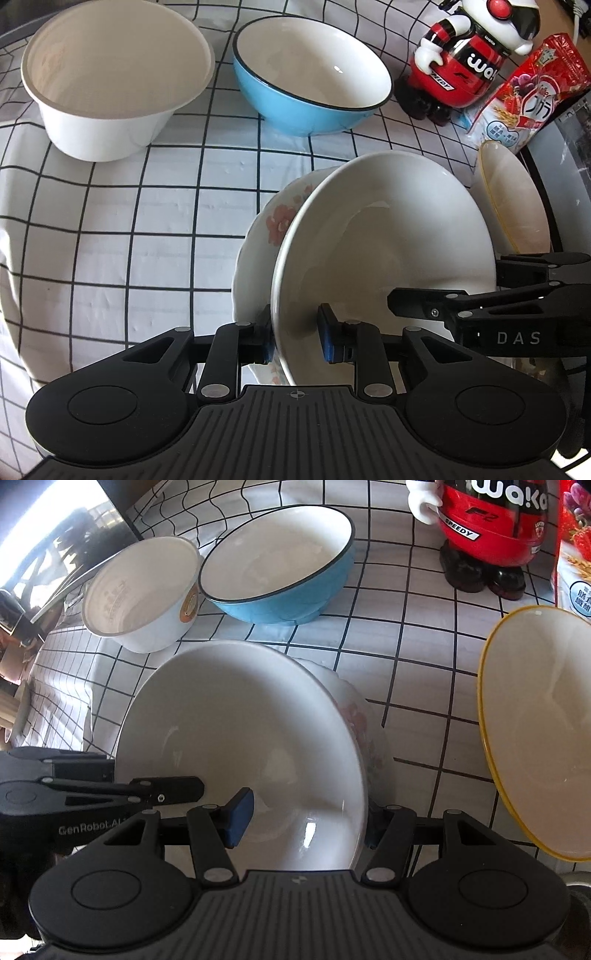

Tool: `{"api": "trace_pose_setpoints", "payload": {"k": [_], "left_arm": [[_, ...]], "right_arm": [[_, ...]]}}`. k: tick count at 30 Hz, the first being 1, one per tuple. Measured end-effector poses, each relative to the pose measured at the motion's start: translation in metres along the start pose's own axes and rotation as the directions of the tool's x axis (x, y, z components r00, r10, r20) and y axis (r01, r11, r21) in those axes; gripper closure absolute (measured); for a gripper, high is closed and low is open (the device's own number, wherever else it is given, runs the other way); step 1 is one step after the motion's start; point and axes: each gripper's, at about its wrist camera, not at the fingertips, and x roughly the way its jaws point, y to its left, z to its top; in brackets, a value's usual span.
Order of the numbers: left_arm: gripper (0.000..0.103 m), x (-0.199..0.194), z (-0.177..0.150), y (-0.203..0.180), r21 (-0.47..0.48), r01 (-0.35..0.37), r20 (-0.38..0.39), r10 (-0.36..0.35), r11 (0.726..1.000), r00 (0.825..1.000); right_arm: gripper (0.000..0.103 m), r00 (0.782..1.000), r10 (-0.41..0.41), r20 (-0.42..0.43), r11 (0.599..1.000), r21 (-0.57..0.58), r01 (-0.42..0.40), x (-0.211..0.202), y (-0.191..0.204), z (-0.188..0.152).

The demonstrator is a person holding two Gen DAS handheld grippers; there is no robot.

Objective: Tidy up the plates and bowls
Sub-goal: 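Lower the white bowl onto the floral plate and open both grippers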

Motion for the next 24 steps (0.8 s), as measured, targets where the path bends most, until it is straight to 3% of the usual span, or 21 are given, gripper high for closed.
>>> {"api": "trace_pose_setpoints", "payload": {"k": [24], "left_arm": [[0.081,-0.011,-0.006,0.009,0.011,0.038,0.022,-0.039,0.999,0.999]], "right_arm": [[0.044,1.000,0.016,0.005,1.000,-0.004,-0.015,-0.007,-0.002,-0.007]]}}
